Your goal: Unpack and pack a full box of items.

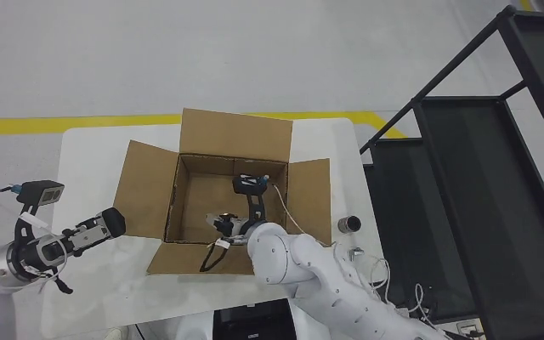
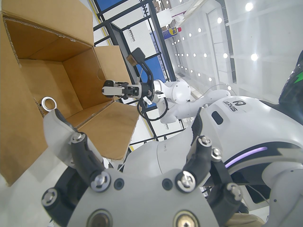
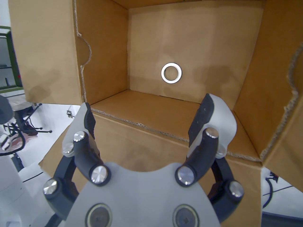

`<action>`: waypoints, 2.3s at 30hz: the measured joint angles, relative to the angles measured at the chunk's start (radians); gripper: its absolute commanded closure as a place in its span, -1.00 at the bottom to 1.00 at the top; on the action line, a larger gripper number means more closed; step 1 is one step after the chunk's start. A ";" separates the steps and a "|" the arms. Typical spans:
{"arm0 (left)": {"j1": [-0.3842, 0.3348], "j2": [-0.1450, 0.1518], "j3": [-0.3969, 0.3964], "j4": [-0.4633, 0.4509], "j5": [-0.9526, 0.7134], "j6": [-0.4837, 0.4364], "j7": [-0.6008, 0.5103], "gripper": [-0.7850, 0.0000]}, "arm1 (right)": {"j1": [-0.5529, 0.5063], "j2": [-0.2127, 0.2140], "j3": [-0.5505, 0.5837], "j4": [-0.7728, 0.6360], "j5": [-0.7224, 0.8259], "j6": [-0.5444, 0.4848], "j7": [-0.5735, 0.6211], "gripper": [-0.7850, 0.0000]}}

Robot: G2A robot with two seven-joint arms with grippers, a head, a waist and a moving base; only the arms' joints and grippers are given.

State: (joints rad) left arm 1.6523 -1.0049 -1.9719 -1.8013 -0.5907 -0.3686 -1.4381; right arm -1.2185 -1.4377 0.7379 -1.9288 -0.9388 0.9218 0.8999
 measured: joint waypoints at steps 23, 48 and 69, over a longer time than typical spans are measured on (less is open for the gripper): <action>0.000 0.000 0.000 0.000 0.000 0.000 0.000 -1.00 | 0.347 -0.132 -0.154 0.503 0.338 0.090 -0.092 -1.00; 0.000 0.000 0.000 0.000 0.000 0.000 0.000 -1.00 | 0.299 -0.105 -0.123 0.570 0.271 0.049 -0.076 -1.00; 0.000 0.000 0.000 0.000 0.000 0.000 0.000 -1.00 | 0.332 -0.128 -0.161 0.704 0.260 0.056 -0.058 0.00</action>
State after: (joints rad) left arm 1.6523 -1.0049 -1.9719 -1.8013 -0.5907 -0.3686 -1.4381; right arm -0.8866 -1.5656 0.5765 -1.2248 -0.6791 0.9781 0.8418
